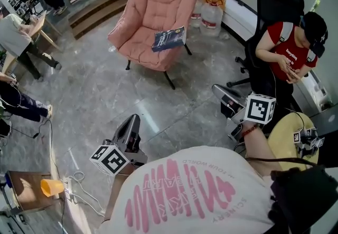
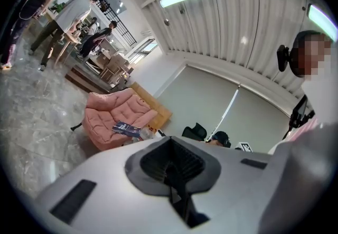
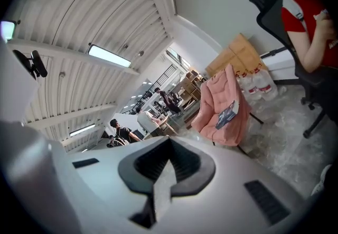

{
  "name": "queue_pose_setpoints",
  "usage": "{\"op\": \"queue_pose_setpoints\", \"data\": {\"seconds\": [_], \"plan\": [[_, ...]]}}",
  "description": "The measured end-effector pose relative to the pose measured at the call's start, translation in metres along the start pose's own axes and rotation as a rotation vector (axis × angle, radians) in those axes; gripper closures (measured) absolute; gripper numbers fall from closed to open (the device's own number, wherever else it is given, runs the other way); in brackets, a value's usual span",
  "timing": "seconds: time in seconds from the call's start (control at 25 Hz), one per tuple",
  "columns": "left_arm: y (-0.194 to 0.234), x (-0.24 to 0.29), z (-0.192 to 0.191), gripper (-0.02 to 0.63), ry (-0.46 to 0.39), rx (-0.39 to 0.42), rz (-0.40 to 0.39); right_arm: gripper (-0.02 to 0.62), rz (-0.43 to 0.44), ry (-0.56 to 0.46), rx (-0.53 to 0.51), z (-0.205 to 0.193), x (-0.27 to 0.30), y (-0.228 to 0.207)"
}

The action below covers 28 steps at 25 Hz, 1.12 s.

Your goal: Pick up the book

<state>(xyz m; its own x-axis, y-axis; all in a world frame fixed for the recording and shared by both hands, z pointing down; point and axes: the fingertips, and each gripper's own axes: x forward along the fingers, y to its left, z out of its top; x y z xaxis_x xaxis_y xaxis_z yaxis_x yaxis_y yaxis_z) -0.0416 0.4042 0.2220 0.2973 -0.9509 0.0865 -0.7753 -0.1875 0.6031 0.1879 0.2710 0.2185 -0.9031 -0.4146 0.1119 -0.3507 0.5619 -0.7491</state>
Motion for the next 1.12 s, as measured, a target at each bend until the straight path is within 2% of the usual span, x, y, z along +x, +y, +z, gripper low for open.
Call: {"op": "queue_pose_setpoints", "data": {"seconds": [0.12, 0.28, 0.48, 0.56, 0.72, 0.8, 0.88, 1.12], "plan": [[0.0, 0.011, 0.003, 0.598, -0.017, -0.005, 0.01, 0.586, -0.003, -0.005, -0.022, 0.009, 0.001, -0.016], [-0.001, 0.018, 0.0, 0.598, -0.006, -0.006, 0.027, 0.586, 0.02, -0.015, 0.053, 0.014, 0.007, -0.021], [0.004, 0.03, -0.003, 0.598, 0.019, -0.005, 0.045, 0.586, 0.023, -0.038, 0.028, 0.03, 0.005, -0.03], [0.003, 0.038, -0.004, 0.598, 0.032, -0.002, 0.035, 0.586, 0.013, -0.051, -0.004, 0.035, 0.001, -0.035], [-0.003, 0.052, -0.007, 0.598, 0.063, 0.002, -0.01, 0.586, -0.004, -0.065, 0.028, 0.028, -0.006, -0.037], [-0.007, 0.058, -0.008, 0.598, 0.074, 0.005, -0.026, 0.586, -0.003, -0.056, 0.012, 0.024, -0.009, -0.039], [-0.009, 0.062, -0.01, 0.598, 0.083, 0.003, -0.033, 0.586, 0.002, -0.048, -0.023, 0.024, -0.011, -0.042], [-0.009, 0.067, -0.014, 0.598, 0.109, 0.008, -0.033, 0.586, 0.0, -0.053, -0.012, 0.021, -0.012, -0.044]]}}
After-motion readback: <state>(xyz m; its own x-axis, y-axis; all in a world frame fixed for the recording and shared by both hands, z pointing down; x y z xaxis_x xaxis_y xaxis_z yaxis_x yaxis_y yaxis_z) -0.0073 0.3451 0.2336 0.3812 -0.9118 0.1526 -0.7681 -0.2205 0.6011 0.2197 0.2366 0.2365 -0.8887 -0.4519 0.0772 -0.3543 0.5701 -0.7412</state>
